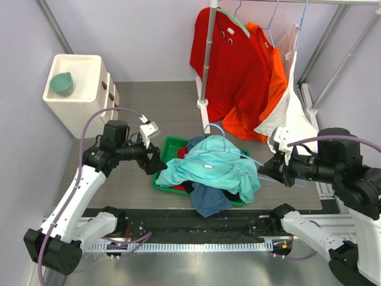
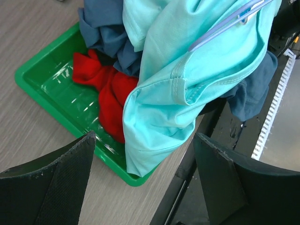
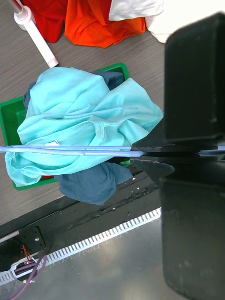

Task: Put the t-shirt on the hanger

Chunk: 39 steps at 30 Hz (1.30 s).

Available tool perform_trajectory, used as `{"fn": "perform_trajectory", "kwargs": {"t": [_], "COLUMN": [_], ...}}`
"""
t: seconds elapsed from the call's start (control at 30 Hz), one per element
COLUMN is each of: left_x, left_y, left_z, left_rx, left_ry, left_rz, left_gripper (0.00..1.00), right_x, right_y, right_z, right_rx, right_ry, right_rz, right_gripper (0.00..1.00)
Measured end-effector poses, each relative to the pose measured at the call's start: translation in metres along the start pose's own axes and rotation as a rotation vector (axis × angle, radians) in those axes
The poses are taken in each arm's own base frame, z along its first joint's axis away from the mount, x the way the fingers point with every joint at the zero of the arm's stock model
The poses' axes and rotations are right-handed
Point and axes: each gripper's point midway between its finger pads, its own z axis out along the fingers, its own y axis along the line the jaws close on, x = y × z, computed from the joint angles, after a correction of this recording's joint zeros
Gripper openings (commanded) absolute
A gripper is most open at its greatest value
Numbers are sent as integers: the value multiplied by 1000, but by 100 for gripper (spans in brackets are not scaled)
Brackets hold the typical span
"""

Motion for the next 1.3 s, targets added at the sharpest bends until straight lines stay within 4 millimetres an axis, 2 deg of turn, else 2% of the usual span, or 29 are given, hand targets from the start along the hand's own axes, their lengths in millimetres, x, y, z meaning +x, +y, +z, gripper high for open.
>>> {"fn": "perform_trajectory", "kwargs": {"t": [0.17, 0.4, 0.63, 0.83, 0.9, 1.03, 1.1, 1.23, 1.3], "left_x": [3, 4, 5, 6, 9, 15, 16, 15, 12], "left_y": [2, 8, -7, -11, -8, -6, -6, -13, -18], "left_z": [14, 33, 49, 56, 59, 65, 67, 68, 68], "left_rx": [11, 15, 53, 48, 41, 40, 47, 81, 101], "left_ry": [24, 49, 78, 91, 101, 127, 133, 133, 126], "left_rz": [-17, -95, -100, -95, -99, -130, -143, -153, -156], "left_gripper": [83, 77, 70, 44, 41, 28, 26, 10, 6], "right_x": [0, 3, 11, 22, 28, 33, 33, 34, 34], "right_y": [4, 6, 4, 3, 2, -1, -2, -6, -9], "right_z": [-7, -6, 6, 14, 18, 24, 26, 30, 33], "right_rx": [8, -3, -41, -55, -58, -64, -66, -70, -68], "right_ry": [-24, -23, 23, 62, 83, 107, 111, 126, 137], "right_rz": [-18, -36, -40, -43, -39, -37, -40, -50, -50], "right_gripper": [1, 1, 1, 1, 1, 1, 1, 1, 1]}}
